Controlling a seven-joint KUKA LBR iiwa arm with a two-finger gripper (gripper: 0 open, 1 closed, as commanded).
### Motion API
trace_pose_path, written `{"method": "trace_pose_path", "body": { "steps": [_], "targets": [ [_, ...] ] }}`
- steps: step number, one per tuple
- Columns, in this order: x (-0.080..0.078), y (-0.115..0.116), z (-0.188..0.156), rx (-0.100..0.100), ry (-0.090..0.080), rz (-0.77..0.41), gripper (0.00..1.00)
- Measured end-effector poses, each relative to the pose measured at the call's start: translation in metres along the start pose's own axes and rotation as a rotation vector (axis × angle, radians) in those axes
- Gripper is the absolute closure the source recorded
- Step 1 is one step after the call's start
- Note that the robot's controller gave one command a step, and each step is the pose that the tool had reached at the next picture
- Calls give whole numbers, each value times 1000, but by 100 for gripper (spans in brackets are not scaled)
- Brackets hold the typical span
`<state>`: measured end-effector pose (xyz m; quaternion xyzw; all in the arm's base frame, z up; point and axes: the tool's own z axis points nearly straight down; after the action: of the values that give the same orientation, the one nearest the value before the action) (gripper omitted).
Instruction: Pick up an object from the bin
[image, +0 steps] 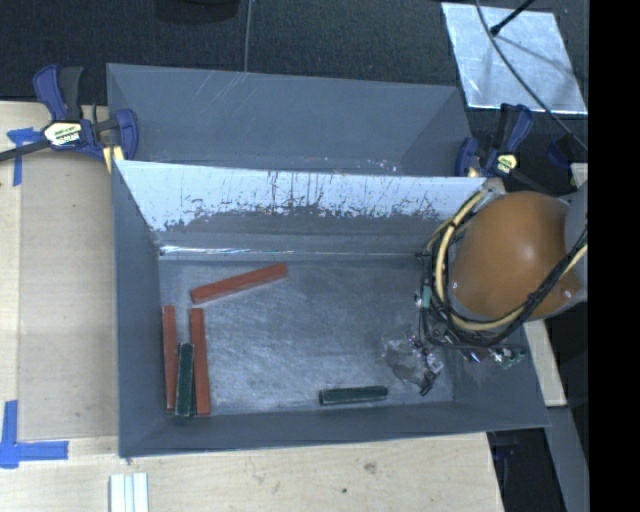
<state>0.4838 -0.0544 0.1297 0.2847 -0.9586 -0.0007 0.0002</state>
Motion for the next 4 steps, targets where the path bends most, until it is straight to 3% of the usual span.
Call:
{"method": "trace_pose_path", "body": {
  "steps": [1, 2, 3, 4],
  "targets": [
    [0, -1, 0, 2, -1, -1, 0],
    [-38, 60, 50, 1, -4, -150, 0],
    [-36, 58, 49, 3, -3, -146, 100],
    [-72, 102, -12, 4, -7, -604, 100]
  ]
}}
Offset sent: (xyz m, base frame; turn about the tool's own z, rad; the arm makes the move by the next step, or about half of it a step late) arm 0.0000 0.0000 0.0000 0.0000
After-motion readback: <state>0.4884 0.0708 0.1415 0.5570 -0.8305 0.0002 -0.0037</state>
